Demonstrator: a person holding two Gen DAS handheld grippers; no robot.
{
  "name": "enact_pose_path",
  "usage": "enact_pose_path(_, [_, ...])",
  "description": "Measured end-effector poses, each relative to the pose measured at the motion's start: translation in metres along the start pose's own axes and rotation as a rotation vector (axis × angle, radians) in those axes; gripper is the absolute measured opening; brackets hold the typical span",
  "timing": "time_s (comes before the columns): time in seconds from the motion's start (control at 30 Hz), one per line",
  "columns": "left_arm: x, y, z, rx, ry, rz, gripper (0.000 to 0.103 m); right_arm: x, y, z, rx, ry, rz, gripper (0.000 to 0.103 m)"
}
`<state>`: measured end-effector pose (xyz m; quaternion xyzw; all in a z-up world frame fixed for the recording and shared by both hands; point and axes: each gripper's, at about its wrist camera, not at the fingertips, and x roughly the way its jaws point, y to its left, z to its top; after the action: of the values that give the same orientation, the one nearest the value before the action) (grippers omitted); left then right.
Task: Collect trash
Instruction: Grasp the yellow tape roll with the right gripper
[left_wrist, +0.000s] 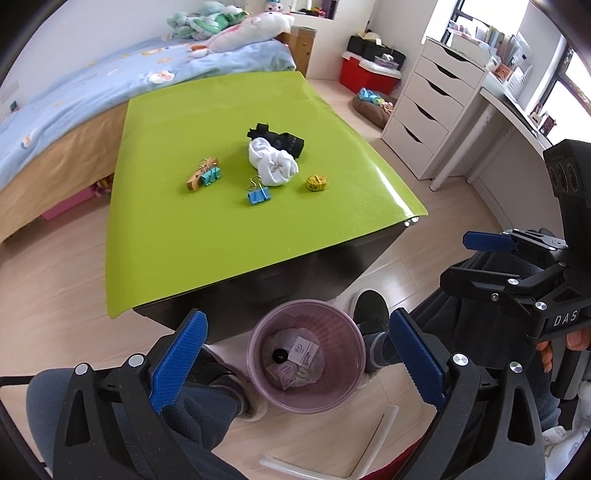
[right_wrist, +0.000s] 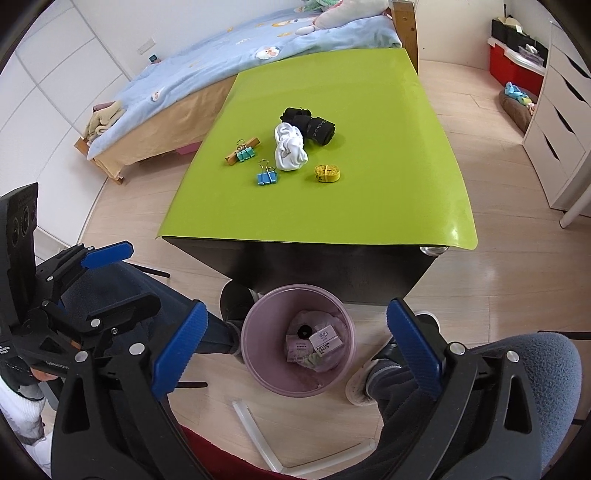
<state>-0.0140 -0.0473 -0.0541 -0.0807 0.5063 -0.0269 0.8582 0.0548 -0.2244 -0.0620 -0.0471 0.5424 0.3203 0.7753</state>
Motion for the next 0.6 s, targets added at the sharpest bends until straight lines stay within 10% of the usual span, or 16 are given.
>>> enact_pose_path(0.6, [-0.005, 0.015, 0.019, -0.043, -0.054, -0.005, 0.095, 0.053, -0.003, 0.09, 0.0, 0.067, -0.062, 0.096])
